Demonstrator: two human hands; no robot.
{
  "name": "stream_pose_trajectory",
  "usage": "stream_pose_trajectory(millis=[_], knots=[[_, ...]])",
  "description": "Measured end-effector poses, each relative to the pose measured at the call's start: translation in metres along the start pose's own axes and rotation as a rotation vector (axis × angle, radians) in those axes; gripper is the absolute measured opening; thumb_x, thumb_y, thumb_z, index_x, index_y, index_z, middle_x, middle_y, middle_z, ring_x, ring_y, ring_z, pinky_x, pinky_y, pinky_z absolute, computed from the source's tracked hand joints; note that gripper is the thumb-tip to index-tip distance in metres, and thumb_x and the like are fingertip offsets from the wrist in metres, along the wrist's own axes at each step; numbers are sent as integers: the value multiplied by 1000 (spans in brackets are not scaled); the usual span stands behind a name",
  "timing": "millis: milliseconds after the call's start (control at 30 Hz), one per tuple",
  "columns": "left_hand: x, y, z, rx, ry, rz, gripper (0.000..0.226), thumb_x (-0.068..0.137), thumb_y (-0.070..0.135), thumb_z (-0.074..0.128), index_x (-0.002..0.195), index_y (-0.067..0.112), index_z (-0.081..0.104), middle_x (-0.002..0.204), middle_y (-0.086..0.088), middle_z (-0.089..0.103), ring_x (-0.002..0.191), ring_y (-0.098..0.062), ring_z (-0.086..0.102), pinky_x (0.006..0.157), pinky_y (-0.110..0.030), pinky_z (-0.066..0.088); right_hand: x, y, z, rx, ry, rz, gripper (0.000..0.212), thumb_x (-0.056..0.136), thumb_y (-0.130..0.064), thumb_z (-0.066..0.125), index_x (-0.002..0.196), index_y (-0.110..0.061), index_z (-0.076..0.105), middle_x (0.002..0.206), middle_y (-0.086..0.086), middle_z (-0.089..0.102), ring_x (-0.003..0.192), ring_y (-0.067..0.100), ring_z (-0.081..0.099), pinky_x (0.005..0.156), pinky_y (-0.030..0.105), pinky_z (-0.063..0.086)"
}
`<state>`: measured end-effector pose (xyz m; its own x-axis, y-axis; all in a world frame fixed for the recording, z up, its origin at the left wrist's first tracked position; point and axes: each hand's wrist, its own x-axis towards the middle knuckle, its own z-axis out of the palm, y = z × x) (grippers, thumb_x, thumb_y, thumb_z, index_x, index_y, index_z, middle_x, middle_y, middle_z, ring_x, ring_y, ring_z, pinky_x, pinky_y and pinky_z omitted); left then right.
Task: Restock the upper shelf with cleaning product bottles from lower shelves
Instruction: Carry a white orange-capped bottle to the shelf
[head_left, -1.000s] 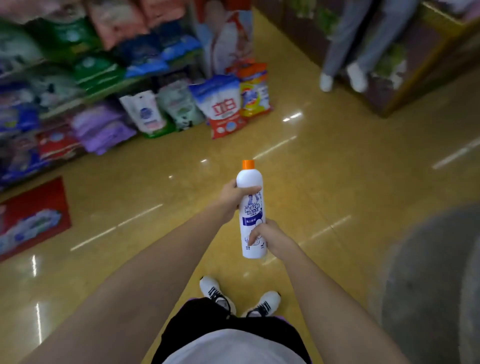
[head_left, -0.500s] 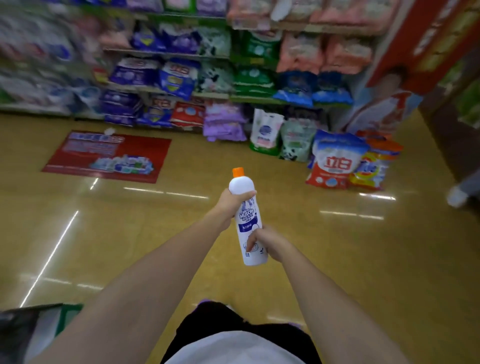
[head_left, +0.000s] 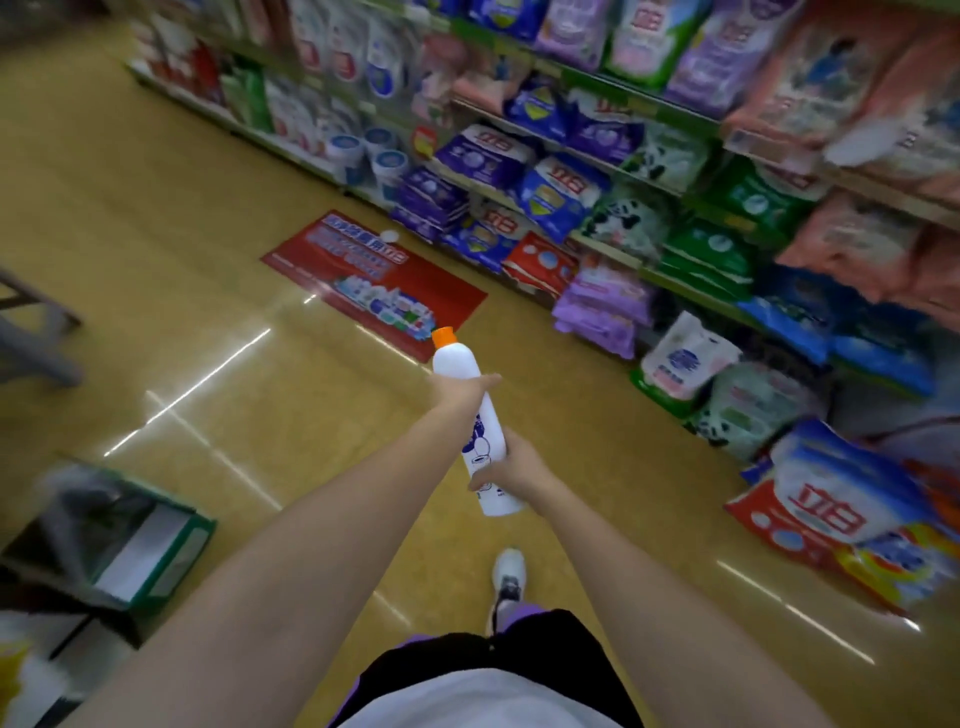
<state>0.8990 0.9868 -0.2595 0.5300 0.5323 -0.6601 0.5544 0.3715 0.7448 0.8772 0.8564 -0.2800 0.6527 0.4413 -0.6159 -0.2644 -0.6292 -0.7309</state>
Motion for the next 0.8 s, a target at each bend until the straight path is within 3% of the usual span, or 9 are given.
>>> stream_pose_trajectory(millis=[100, 200, 300, 400, 500, 667, 800], knots=[[37, 29, -17, -4, 44, 4, 57, 80, 18, 78, 124, 4, 44, 88, -8, 52, 87, -29, 58, 82, -42, 53, 44, -32, 0, -70, -103, -44, 61, 66, -12, 88, 117, -24, 58, 111, -2, 71, 102, 23, 67, 86, 40, 57], [70, 67, -27, 16, 45, 44, 48, 78, 15, 77, 116, 3, 51, 91, -11, 57, 79, -27, 58, 75, -40, 53, 97, -68, -9, -39, -214, -39, 63, 63, -20, 90, 120, -23, 62, 111, -1, 73, 101, 22, 71, 93, 47, 57], [103, 107, -33, 18, 67, 69, 44, 77, 12, 77, 112, 6, 50, 90, -12, 57, 76, -27, 59, 68, -38, 53, 147, -108, -23, -68, -299, -21, 71, 65, -23, 91, 127, -20, 58, 117, 0, 70, 104, 23, 70, 92, 46, 58], [132, 143, -40, -68, 53, 50, 27, 75, -1, 71, 92, 6, 51, 80, -13, 55, 69, -28, 56, 61, -35, 50, 192, -143, -32, -94, -397, -11, 71, 67, -25, 92, 127, -19, 56, 122, 3, 66, 109, 26, 67, 94, 47, 57], [156, 175, -54, -238, 84, 42, 17, 72, -13, 58, 78, 1, 51, 76, -15, 62, 70, -29, 58, 67, -36, 51, 232, -177, -32, -176, -475, -25, 88, 53, -37, 95, 129, -19, 54, 124, 4, 63, 111, 27, 64, 97, 50, 55], [190, 206, -100, -383, 58, 54, 34, 60, -12, 57, 93, -6, 61, 89, -17, 66, 81, -29, 62, 75, -35, 54, 282, -227, -9, -290, -512, -99, 90, 58, -31, 97, 131, -14, 46, 121, 3, 61, 111, 25, 61, 97, 47, 53], [222, 222, -142, -518, 133, 71, 48, 53, -9, 56, 101, -9, 62, 96, -18, 70, 87, -31, 64, 84, -41, 55, 315, -267, 20, -339, -568, -156, 87, 61, -36, 96, 128, -16, 44, 116, -2, 59, 103, 16, 60, 81, 35, 53]])
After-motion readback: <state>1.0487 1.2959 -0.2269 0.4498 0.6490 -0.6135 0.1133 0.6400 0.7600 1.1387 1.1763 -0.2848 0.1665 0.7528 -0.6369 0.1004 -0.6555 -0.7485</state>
